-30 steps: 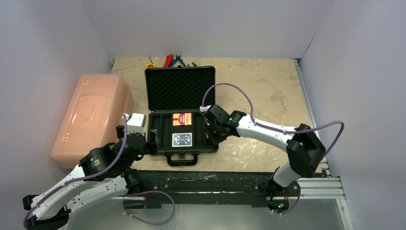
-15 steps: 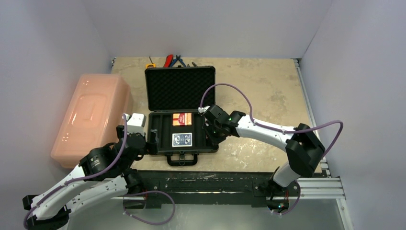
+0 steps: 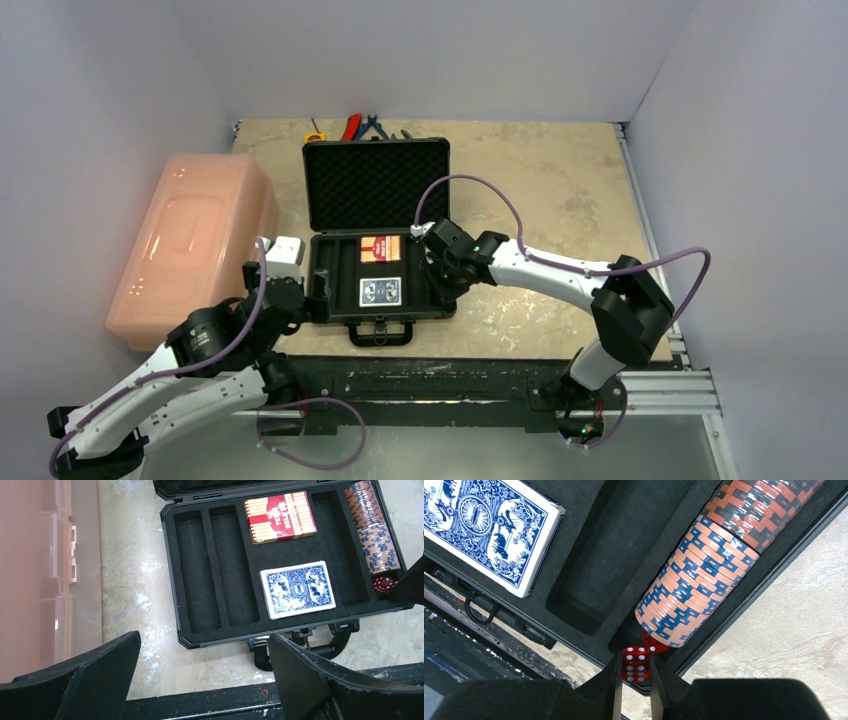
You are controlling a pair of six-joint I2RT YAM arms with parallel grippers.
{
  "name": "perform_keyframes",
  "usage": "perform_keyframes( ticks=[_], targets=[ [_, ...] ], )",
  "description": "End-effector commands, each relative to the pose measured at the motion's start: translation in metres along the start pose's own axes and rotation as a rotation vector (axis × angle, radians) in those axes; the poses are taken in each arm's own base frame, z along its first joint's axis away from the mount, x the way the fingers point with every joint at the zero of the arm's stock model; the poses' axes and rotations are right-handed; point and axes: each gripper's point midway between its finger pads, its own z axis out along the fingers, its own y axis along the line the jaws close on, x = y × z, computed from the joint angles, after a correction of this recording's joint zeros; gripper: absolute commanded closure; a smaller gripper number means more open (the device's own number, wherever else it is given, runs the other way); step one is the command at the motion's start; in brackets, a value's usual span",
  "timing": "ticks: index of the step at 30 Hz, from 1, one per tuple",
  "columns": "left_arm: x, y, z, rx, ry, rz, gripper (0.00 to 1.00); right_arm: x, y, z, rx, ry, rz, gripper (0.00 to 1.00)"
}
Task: Pack up texas hold em set
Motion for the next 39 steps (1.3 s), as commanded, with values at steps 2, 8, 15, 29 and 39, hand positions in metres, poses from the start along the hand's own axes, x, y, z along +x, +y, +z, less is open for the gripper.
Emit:
perform_keyframes(
  ticks=[2,8,15,29,39],
  targets=[
    [-0.007,0.002,0.0,-0.02,-0.02,-0.027,0.0,-0.018,0.011,-0.005,-0.033,-0.052,-0.025,0.9],
    [-0.006,0.003,0.0,-0.024,-0.02,-0.028,0.0,-0.019,0.012,-0.005,-0.039,-0.053,-0.031,0.73],
    [-0.007,0.004,0.0,-0.03,-0.019,-0.03,0.0,-0.018,0.013,-0.005,-0.047,-0.055,-0.032,0.56],
    [-0.006,0.003,-0.001,-0.027,-0.019,-0.032,0.0,-0.036,0.02,-0.036,-0.069,-0.147,-0.045,0.53],
    [-0.003,0.001,0.0,-0.019,-0.006,-0.028,0.0,-0.048,0.015,-0.069,-0.055,-0.258,-0.001,0.51]
  ],
)
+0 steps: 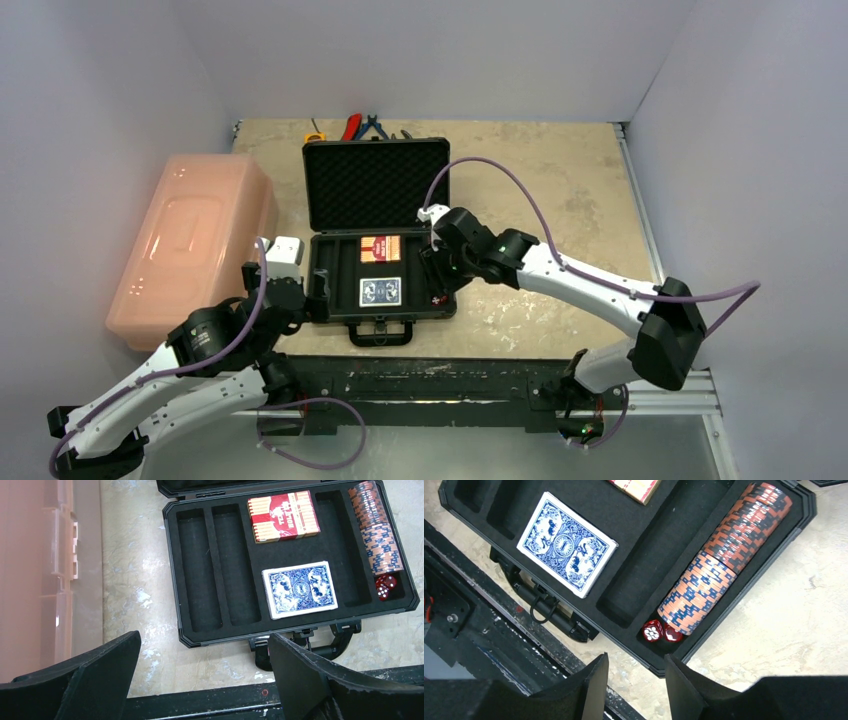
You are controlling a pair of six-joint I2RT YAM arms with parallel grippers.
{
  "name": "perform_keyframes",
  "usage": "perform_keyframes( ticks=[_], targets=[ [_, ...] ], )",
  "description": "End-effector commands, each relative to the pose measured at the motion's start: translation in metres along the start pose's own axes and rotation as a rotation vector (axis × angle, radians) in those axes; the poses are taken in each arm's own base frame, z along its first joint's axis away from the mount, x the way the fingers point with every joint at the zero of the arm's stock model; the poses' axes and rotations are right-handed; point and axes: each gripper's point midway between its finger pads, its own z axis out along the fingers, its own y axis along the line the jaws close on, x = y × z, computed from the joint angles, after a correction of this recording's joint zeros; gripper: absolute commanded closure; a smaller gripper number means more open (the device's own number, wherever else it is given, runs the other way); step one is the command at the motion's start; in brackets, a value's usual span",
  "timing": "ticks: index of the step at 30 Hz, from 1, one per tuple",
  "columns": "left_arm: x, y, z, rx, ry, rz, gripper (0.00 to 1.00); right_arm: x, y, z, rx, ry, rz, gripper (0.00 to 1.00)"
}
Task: Pack up texas hold em set
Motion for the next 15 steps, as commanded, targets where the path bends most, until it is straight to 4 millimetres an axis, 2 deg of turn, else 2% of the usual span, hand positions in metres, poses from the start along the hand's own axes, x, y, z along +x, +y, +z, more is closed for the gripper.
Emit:
perform_keyframes(
  ticks=[1,4,7,15],
  targets=[
    [-0.003,0.0,0.0,-0.009,-0.003,-0.022,0.0,-0.021,-0.002,-0.018,0.03,-0.095,0.021,0.48],
    [0.0,-0.002,0.0,0.0,0.007,-0.023,0.0,-0.025,-0.014,-0.025,0.11,-0.122,0.063,0.36],
    [-0.001,-0.006,0.001,0.011,0.016,-0.009,0.0,-0.031,-0.018,-0.03,0.138,-0.15,0.087,0.22],
    [-0.005,-0.013,-0.006,-0.014,0.139,0.068,0.0,-0.045,-0.033,-0.038,0.234,-0.198,0.104,0.06]
  ],
)
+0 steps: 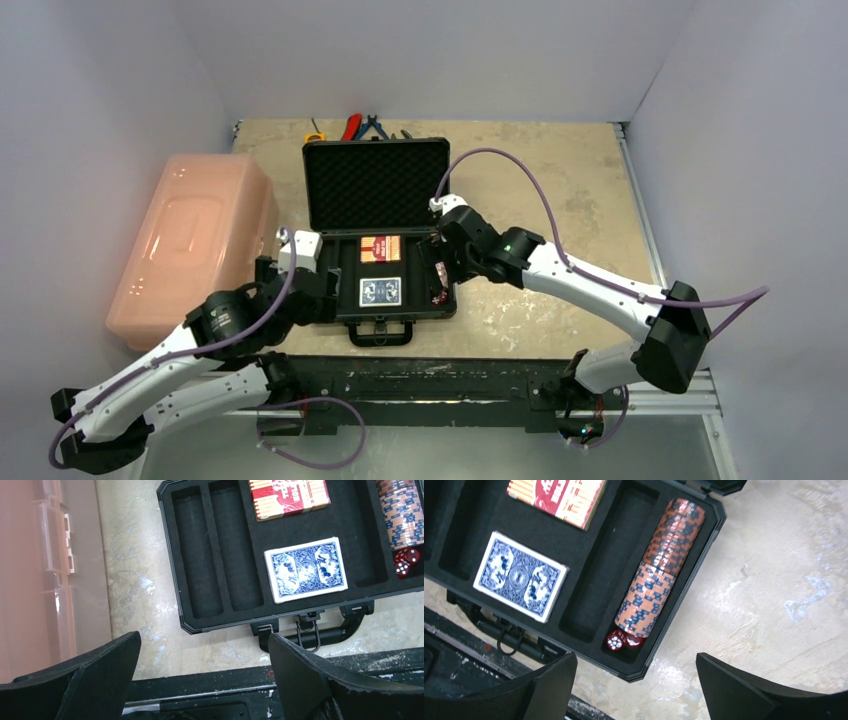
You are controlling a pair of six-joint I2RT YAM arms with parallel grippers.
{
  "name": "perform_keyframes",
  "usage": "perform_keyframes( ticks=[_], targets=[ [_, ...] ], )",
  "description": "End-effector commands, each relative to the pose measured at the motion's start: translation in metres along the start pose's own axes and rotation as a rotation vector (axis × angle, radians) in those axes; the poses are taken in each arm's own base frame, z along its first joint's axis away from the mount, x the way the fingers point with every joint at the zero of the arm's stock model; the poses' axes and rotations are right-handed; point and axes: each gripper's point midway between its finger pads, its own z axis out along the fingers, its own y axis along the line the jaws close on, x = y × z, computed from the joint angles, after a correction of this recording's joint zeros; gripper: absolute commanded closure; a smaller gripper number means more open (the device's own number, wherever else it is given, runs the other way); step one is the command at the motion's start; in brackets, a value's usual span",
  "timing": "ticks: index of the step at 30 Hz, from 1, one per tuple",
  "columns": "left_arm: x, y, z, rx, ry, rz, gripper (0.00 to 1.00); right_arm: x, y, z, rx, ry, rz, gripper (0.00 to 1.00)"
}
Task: Pack up texas hold em set
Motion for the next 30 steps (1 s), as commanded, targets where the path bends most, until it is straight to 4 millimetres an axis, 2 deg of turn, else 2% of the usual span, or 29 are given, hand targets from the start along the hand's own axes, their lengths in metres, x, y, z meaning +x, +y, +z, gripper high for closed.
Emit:
perform_keyframes(
  ticks=[1,5,9,13,17,21,26,30],
  targets=[
    [-0.012,-0.009,-0.01,0.025,0.039,-0.002,0.0,-0.035,-0.009,-0.018,0.073,-0.118,0.039,0.05],
    [-0.012,-0.012,-0.005,-0.012,0.124,-0.005,0.0,-0.05,-0.016,-0.02,0.119,-0.158,0.043,0.02],
    [-0.011,-0.026,0.006,0.054,0.191,-0.039,0.17,-0.064,-0.023,-0.02,0.149,-0.174,0.046,0.01],
    [-0.01,-0.023,0.022,0.058,0.254,-0.115,0.19,-0.071,-0.031,-0.022,0.162,-0.176,0.065,0.01],
    [-0.012,-0.015,0.044,0.022,0.302,-0.175,0.22,-0.072,-0.038,-0.027,0.158,-0.187,0.102,0.01],
    [-0.015,0.0,0.071,-0.035,0.324,-0.24,0.31,-0.07,-0.048,-0.032,0.161,-0.193,0.13,0.01],
    [-0.017,0.018,0.1,-0.075,0.367,-0.286,0.29,-0.067,-0.057,-0.038,0.165,-0.198,0.151,0.01],
    [-0.003,0.027,0.123,-0.11,0.436,-0.298,0.31,-0.066,-0.059,-0.041,0.163,-0.207,0.16,0.02]
  ],
)
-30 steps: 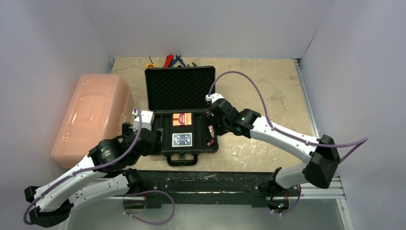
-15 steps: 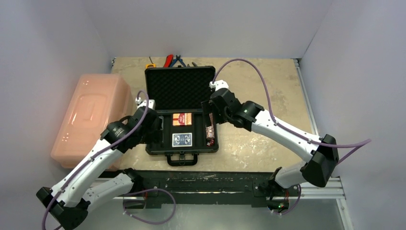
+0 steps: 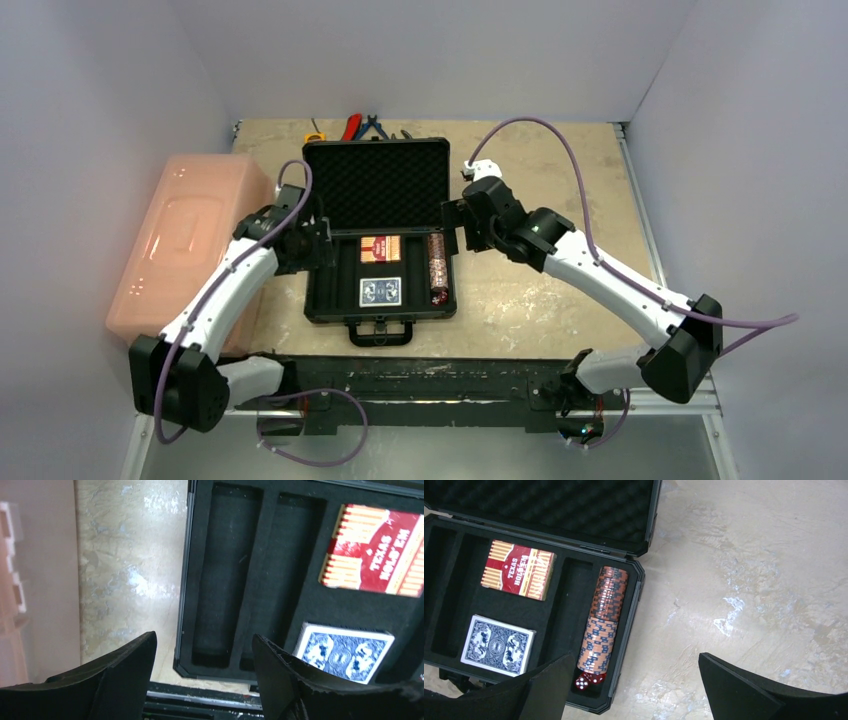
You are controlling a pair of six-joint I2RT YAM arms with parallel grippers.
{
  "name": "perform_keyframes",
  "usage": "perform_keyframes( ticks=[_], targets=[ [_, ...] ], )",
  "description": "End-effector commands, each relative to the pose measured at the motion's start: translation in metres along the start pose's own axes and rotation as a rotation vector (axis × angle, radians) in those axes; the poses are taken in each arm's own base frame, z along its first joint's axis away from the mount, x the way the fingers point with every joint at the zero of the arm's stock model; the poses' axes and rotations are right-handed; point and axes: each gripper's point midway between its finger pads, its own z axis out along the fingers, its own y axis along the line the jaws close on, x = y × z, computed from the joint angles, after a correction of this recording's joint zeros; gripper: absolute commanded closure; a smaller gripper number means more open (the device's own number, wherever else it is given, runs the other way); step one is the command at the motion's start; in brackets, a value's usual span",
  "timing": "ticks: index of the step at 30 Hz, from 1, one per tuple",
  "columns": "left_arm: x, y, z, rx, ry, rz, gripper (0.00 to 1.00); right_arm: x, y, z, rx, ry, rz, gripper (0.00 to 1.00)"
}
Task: Pack up texas hold em set
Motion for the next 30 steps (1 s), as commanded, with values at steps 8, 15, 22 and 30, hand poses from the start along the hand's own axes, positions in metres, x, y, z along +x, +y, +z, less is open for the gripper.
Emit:
perform_keyframes(
  ticks=[8,15,22,30],
  targets=[
    [-0.009,0.0,0.057,0.011,0.124,-0.055,0.32,-0.007,-0.007,-0.011,-0.007,-0.03,0.003,0.02],
    [0.004,0.004,0.073,-0.004,0.21,-0.092,0.45,-0.007,-0.013,-0.015,-0.01,-0.036,-0.009,0.02],
    [0.025,0.006,0.077,-0.016,0.275,-0.112,0.54,-0.006,-0.014,-0.019,-0.016,-0.038,-0.006,0.04],
    [0.028,-0.012,0.079,0.072,0.314,-0.141,0.62,0.004,-0.023,-0.025,0.001,-0.04,0.018,0.04]
  ],
)
